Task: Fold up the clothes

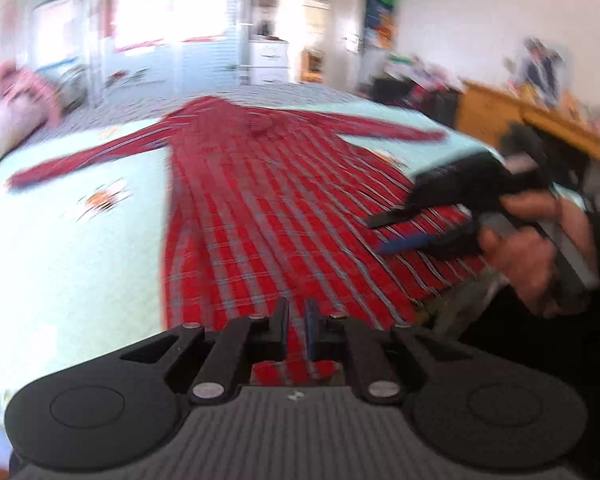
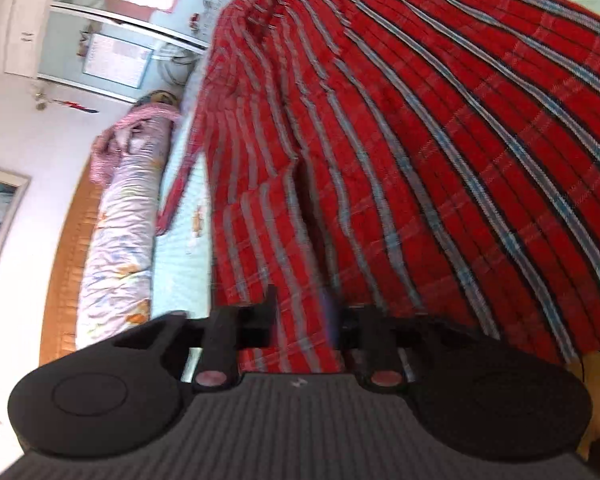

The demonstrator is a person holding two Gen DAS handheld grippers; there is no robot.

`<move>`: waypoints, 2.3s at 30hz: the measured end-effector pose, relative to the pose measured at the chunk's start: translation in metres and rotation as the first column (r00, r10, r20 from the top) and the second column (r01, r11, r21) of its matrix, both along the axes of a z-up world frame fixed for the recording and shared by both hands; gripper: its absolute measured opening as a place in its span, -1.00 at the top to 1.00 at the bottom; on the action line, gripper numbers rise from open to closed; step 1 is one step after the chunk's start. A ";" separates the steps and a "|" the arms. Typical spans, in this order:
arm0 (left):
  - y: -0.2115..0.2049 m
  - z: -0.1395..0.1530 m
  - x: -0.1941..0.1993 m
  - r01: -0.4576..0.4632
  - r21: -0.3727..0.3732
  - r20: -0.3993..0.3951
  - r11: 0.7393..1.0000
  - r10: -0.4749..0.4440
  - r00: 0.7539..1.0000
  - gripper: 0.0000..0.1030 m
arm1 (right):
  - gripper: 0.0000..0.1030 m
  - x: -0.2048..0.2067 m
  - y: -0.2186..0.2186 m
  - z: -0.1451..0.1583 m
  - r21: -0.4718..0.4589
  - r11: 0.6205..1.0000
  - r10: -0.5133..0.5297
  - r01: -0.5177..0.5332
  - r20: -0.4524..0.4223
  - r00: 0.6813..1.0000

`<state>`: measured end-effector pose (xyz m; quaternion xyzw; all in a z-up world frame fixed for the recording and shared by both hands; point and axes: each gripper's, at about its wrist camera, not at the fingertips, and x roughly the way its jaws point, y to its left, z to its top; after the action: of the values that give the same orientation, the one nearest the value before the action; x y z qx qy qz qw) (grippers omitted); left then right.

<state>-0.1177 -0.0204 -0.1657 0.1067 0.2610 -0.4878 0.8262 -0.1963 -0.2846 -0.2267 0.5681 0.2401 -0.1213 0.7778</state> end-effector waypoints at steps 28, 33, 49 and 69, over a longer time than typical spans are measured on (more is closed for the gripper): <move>-0.010 -0.042 0.079 -0.220 0.116 -0.236 0.969 0.242 0.941 0.06 | 0.40 -0.017 0.017 -0.024 0.058 0.995 0.086 -0.083 -0.052 0.995; -0.007 -0.048 0.088 -0.260 0.144 -0.272 0.955 0.291 0.917 -0.05 | 0.27 -0.018 0.019 -0.026 0.061 0.993 0.106 -0.102 -0.056 0.993; 0.000 -0.030 0.082 -0.327 -0.039 -0.374 0.944 0.290 0.881 0.97 | 0.98 -0.029 0.016 -0.018 0.021 0.996 0.082 -0.082 0.010 0.997; 0.045 -0.014 0.066 -0.454 -0.028 -0.342 0.891 0.418 0.842 0.94 | 0.63 -0.076 -0.003 -0.002 -0.036 0.999 -0.031 0.031 0.016 0.999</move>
<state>-0.0515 0.0249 -0.1802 -0.0824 0.3848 -0.3112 0.8650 -0.2728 -0.2875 -0.2291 0.5583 0.2229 -0.1332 0.7879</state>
